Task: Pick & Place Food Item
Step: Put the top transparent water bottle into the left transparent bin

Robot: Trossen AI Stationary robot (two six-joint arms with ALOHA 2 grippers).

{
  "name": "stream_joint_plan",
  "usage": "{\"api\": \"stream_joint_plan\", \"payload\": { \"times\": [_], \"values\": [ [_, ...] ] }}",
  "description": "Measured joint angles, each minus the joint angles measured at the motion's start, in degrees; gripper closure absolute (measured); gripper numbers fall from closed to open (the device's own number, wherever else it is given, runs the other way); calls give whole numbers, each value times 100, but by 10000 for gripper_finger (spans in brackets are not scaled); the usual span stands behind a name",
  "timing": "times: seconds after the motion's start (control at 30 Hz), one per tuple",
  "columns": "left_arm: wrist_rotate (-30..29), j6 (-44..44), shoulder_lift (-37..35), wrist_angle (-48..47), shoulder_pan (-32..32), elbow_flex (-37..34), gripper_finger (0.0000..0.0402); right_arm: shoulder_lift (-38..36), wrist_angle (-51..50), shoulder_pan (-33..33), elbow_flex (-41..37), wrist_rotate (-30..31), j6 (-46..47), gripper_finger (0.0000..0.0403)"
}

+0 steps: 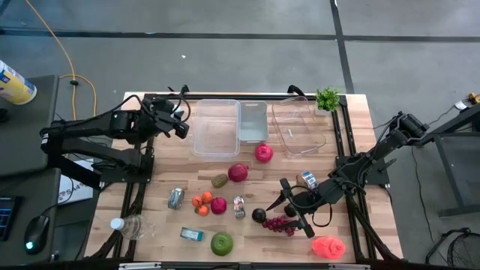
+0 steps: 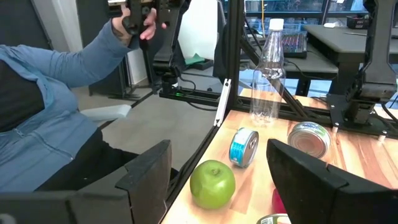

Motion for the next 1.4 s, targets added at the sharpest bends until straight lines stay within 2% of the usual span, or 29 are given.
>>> {"api": "stream_joint_plan", "payload": {
  "times": [0.63,1.03,1.13,1.23,1.33,1.4],
  "values": [
    [-1155,821,60,16,-1342,1118,263,0,-11,2,0,2,0,151],
    [-2156,1633,742,111,-1800,1991,263,0,-30,2,0,1,0,151],
    [-2503,2094,978,400,-1986,2220,263,0,-35,2,0,1,0,151],
    [-2828,2526,1150,1206,-2205,2367,263,0,-35,2,0,2,0,151],
    [-2513,3099,1244,2222,-2324,2375,263,0,-37,2,0,0,0,151],
    [-2403,3384,1342,2560,-2351,2375,263,0,-39,2,0,2,0,151]
  ]
}}
